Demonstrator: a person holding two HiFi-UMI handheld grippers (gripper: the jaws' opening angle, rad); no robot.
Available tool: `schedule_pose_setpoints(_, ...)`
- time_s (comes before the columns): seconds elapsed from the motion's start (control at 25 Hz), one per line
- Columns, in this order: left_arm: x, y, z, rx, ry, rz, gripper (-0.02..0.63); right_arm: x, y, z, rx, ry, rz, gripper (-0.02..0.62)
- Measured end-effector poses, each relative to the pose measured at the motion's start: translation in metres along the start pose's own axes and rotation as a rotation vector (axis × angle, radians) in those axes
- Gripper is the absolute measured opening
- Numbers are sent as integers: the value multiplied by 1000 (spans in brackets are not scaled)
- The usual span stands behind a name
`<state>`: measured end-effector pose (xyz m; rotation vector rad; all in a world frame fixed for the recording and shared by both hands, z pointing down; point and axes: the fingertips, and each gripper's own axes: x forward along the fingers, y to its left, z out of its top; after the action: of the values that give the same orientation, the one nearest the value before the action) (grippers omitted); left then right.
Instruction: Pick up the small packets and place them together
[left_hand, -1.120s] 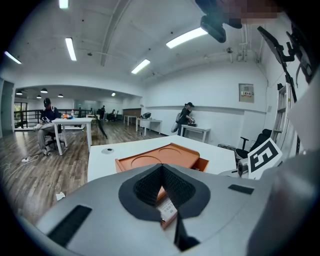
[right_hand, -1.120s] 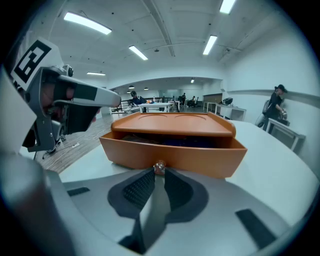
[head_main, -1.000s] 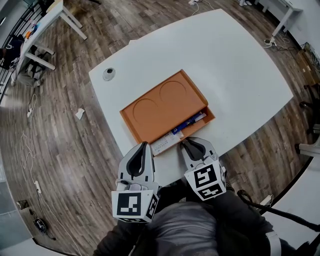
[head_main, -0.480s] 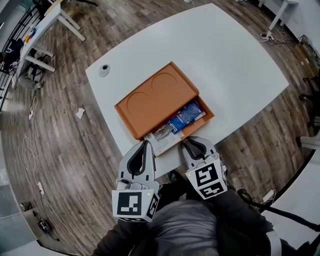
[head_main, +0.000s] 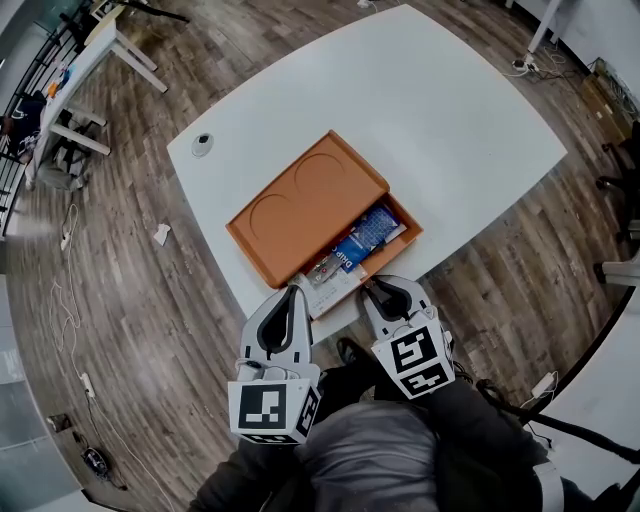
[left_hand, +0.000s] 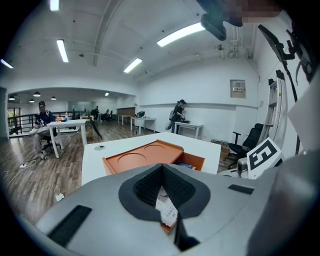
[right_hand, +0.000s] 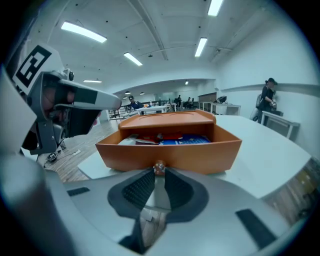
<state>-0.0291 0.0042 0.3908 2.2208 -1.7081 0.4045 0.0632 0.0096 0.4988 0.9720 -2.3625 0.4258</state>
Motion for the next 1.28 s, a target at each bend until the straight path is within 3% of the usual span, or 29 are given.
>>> schedule_pose_setpoints(0.64,9,24,-27,-81,8,23,2,-1,0,6,-12,-20,-27,68)
schedule_pose_setpoints(0.88,21,30,-45,-109,53,10,2,0,0,2,-15,-16,-27,67)
schedule_pose_setpoints(1.28,35,30,-42,-112,76,-47,2,-1,1,4,9,-32,-26,67)
